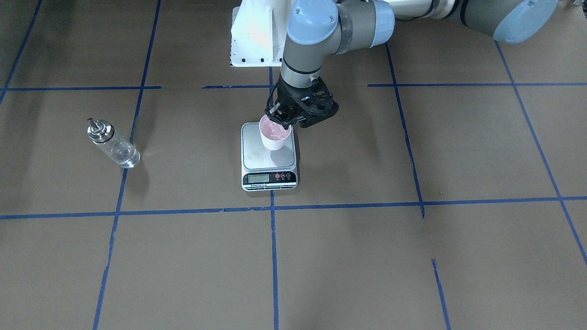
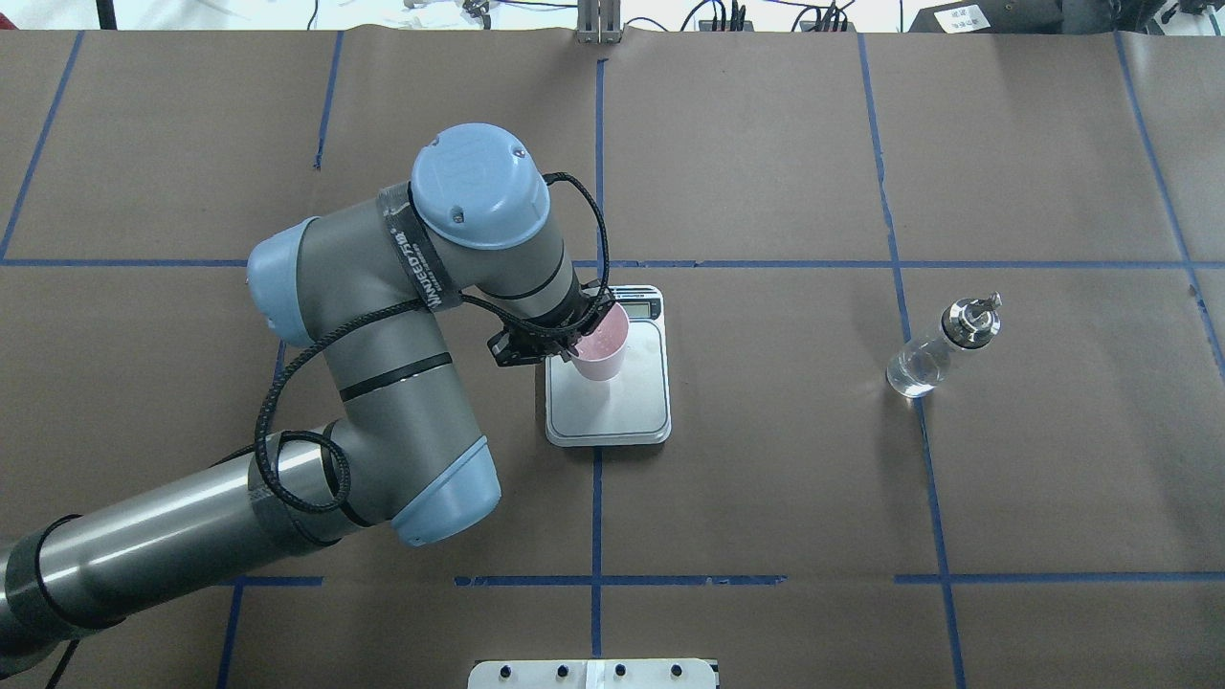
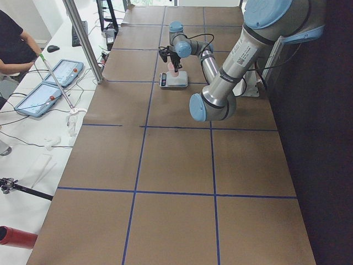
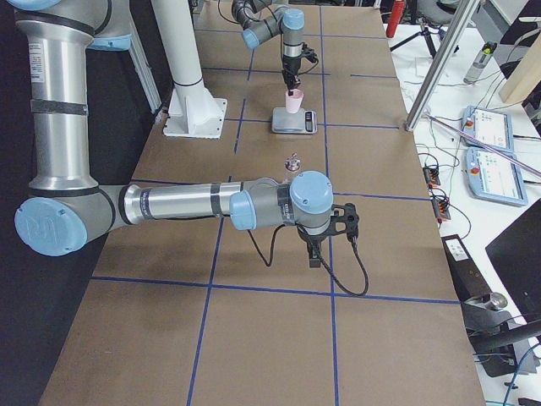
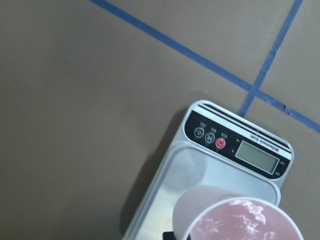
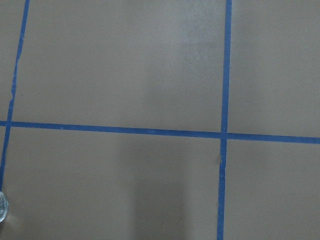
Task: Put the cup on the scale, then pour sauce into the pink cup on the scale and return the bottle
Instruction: 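Carry the pink cup with the left gripper onto the scale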
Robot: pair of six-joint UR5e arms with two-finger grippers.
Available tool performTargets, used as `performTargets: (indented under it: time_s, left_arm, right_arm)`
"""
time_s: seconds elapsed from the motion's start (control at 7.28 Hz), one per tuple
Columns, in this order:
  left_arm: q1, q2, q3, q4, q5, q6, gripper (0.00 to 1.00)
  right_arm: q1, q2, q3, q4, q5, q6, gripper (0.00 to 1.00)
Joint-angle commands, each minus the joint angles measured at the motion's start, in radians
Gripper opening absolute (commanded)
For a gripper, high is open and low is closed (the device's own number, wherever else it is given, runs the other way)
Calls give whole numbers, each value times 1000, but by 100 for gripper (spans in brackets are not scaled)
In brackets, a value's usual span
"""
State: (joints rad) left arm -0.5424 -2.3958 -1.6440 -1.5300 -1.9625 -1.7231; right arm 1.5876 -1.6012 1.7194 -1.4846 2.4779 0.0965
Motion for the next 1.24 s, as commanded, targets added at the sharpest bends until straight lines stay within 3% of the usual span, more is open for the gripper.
performTargets:
  time_s: [0.0,0.41,0.55,0.69,0.82,0.96,1.1]
  left_arm:
    - [28,-22,42,-15,34,-23,0]
    - [30,-13,46,-15,34,-16,0]
    - [30,-13,46,-15,34,-9,5]
    - [32,-11,44,-15,37,-7,61]
    - [30,-10,38,-13,36,17,91]
    - [30,-10,30,-9,36,22,99]
    - [27,-6,-9,-4,33,22,99]
  right_arm:
    - [0,0,0,0,-2,0,100]
    - [0,1,0,0,-1,0,100]
    - [0,1,0,0,-2,0,100]
    - [0,1,0,0,-1,0,100]
    - [0,1,0,0,-2,0,100]
    - [0,1,0,0,-1,0,100]
    - [0,3,0,0,0,0,100]
